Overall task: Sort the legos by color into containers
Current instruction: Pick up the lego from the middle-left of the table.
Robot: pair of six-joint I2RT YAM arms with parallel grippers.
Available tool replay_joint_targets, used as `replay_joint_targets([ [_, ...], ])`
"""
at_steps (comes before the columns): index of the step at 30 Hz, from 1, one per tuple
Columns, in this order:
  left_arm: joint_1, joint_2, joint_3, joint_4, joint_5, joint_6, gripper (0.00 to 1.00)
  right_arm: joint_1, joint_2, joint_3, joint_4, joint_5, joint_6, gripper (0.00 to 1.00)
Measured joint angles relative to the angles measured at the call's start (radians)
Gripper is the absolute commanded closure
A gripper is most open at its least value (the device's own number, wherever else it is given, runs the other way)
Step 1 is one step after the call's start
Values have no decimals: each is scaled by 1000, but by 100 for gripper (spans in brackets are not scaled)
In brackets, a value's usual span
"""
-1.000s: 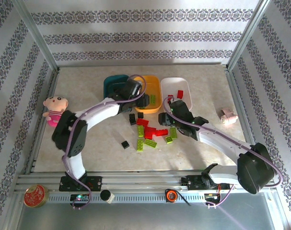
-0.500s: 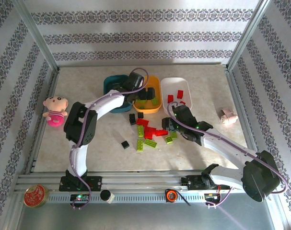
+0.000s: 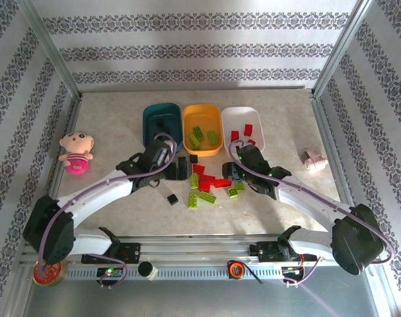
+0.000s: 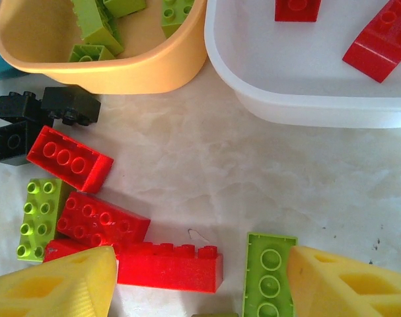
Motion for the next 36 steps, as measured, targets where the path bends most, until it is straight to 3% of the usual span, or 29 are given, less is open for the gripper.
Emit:
replay_joint_targets([
  [5,-84,-85,-140,-106,-10,-49,11,0,3,0,14,0,0,31],
  [9,-94,-98,-221,-131,-10,-84,11,0,8,0,23,0,0,31],
  [22,-95,103,-132,-68,-27,-51,22,0,1,-1,21,0,3,31],
  [30,-122,175,-110,-60,-80,-33,35,-1,-19,-13,21,0,3,31],
  [36,-150,183,-108,-76,-142,-23,50,-8,-19,-13,21,0,3,30],
])
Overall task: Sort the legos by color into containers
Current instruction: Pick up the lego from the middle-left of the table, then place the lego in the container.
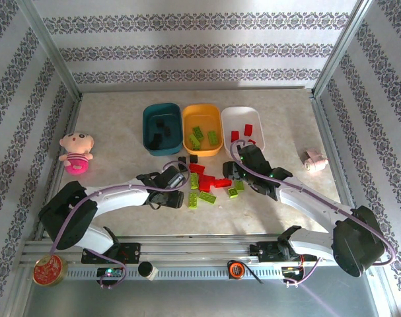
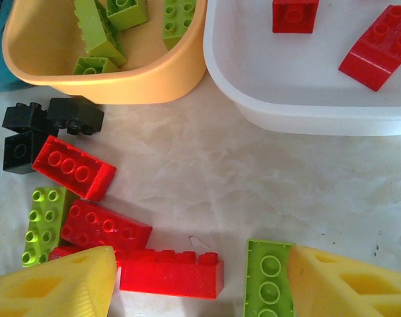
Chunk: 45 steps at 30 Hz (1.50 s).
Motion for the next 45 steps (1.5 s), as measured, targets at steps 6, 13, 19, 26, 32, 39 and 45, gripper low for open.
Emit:
replay_joint_targets([
  [6,-3,-8,0,-2,-9,2,57,0,0,0,0,0,0,31],
  [13,11,-79,39,-35,-32,26,59,-6,0,0,0,0,0,30],
  [19,178,-140,207,-37,-76,96,58,-13,-9,0,1,0,1,30],
  [26,374,73,424,64,-64,128,53,-13,-9,0,0,0,5,30],
  [32,416,323,590,89,-30,144,37,-13,-17,-23,-3,-1,8,30],
  [39,430,355,671,90,13,148,17,-13,-24,-40,-34,-11,8,30],
  [45,431,124,539,154,107,102,0,-13,-21,-40,-51,-11,13,30],
])
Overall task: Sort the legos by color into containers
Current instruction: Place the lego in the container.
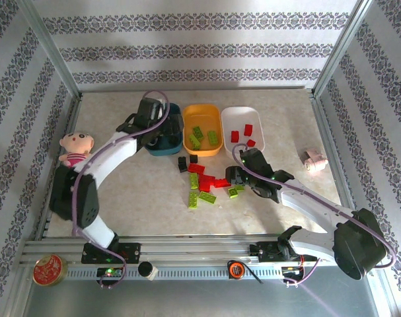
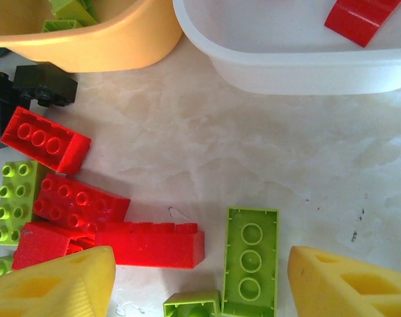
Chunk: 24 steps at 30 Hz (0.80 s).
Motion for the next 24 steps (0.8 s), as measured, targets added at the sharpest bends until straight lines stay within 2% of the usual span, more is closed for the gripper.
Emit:
replay_joint_targets([
  [7,1,-383,-372,132,104,-105,0,18,53,1,-60,-6,15,31],
  [13,1,-585,-608,159,165,-161,0,65,87,2,-111,-18,22,31],
  [18,1,-695,-726,182,203,-192,0,98,161,12,-159,-28,32,32],
  [24,1,-719,-788,208,214,-225,0,119,237,47,-176,-30,41,39],
])
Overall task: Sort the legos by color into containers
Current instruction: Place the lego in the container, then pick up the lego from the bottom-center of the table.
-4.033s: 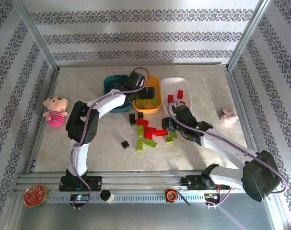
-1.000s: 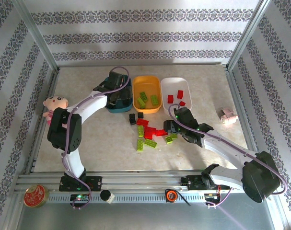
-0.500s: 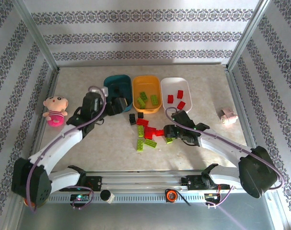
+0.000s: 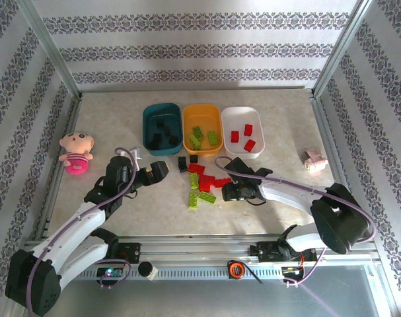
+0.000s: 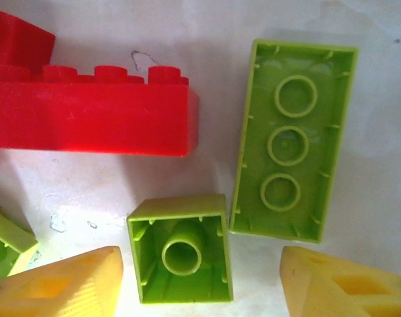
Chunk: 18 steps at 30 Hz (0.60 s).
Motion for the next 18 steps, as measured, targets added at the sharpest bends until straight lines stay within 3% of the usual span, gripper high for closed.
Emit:
replay_joint_targets([
  [7,0,-6,-27,3,-1,-13,0,11,64,35,5,0,3,50],
  [12,0,-21,-45,12,-1,-15,0,22,81,37,3,-3,5,65],
  [18,0,-40,-73,23,0,-18,0,47,-28,32,-20,-8,6,71],
])
